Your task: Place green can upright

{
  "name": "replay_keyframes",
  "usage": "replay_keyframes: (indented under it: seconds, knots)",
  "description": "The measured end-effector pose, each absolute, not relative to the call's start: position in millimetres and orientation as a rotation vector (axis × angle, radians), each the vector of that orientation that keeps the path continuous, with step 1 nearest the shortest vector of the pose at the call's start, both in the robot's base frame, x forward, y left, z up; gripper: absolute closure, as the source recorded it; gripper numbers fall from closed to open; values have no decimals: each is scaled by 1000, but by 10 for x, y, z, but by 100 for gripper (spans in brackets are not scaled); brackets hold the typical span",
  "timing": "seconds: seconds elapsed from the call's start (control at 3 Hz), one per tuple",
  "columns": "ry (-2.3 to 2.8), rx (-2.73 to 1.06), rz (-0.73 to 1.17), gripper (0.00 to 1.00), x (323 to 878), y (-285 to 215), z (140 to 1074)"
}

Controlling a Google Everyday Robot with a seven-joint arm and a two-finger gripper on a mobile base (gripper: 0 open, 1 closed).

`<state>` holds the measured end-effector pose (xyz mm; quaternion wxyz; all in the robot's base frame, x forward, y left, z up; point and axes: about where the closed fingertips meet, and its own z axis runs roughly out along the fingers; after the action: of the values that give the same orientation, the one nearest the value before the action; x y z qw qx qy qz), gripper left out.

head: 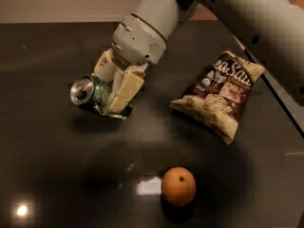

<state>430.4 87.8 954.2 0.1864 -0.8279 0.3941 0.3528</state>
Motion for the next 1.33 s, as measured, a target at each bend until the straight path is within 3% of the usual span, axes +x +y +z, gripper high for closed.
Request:
replay_keyframes:
  seconds: [1.33]
  knots:
    - [1137, -1941, 1259, 100, 4489, 656, 9363]
